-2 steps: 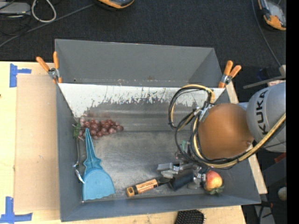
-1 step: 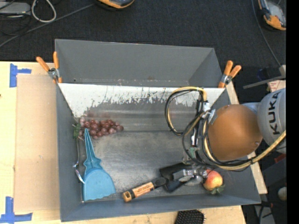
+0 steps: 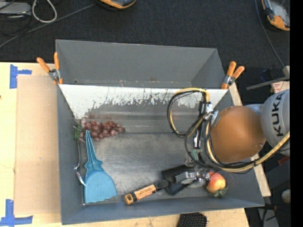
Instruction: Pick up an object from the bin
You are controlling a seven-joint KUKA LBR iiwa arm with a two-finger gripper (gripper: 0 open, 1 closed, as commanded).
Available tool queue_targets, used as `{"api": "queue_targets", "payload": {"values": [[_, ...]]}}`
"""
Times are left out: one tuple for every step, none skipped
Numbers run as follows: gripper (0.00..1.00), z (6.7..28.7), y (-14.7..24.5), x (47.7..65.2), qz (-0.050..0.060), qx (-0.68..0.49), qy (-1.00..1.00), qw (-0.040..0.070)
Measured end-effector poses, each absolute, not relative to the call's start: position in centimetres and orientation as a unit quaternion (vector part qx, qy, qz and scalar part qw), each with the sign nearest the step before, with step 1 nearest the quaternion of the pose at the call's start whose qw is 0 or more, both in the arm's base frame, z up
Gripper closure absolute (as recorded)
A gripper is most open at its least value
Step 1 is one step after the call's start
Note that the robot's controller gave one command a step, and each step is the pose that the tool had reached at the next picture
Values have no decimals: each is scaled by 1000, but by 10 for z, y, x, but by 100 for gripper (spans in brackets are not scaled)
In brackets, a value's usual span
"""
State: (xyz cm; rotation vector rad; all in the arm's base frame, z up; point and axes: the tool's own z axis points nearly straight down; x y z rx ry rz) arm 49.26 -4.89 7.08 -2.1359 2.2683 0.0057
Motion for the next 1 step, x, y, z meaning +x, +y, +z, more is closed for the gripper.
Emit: {"api": "queue_targets", "payload": {"values": [[100,71,-46,495,1,-717,697,14]]}}
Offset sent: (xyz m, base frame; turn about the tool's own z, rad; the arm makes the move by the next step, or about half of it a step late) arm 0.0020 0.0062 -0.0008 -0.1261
